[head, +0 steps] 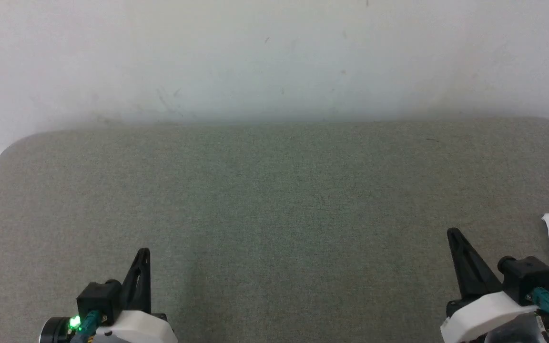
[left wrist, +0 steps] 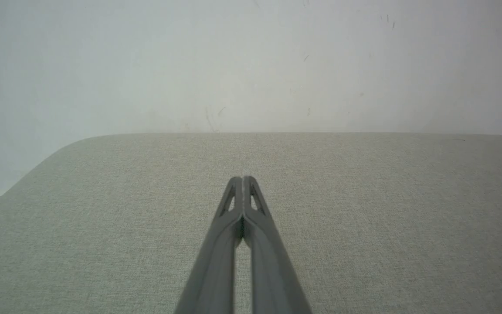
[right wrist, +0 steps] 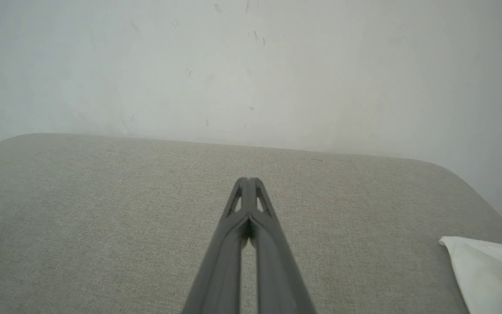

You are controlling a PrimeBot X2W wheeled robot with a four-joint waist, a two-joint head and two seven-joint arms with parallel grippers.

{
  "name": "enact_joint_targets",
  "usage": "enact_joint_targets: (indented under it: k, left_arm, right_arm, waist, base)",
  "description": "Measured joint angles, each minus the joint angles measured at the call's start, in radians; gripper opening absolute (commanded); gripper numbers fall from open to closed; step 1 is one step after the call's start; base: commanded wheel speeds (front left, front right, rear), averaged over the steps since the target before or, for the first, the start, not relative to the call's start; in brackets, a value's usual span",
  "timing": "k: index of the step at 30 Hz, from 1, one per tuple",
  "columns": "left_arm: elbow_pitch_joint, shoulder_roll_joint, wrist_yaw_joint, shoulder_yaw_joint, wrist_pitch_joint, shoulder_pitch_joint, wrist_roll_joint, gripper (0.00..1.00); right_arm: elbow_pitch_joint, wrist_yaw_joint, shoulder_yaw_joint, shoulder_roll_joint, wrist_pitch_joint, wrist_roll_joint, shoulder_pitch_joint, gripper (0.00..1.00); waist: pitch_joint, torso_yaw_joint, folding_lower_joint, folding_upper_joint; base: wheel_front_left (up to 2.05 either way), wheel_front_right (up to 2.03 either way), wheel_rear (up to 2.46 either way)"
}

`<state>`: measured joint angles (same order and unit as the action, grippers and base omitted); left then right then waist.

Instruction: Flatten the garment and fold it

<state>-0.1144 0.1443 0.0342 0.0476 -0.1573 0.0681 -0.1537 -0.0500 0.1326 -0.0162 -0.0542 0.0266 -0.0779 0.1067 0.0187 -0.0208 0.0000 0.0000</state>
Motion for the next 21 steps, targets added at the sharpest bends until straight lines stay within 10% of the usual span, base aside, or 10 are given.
enact_joint_targets:
  k: [21]
  left_arm:
    - [0.03,-0.025,-0.008,-0.011,0.043,-0.015,0.042,0.0]
  right_arm:
    - [0.012,0.0,0.005,0.0,-0.008,0.019,-0.025,0.0]
  waist:
    - [-0.005,0.006,0.0,0.0]
  base:
    - [0.0,0.0,0.0]
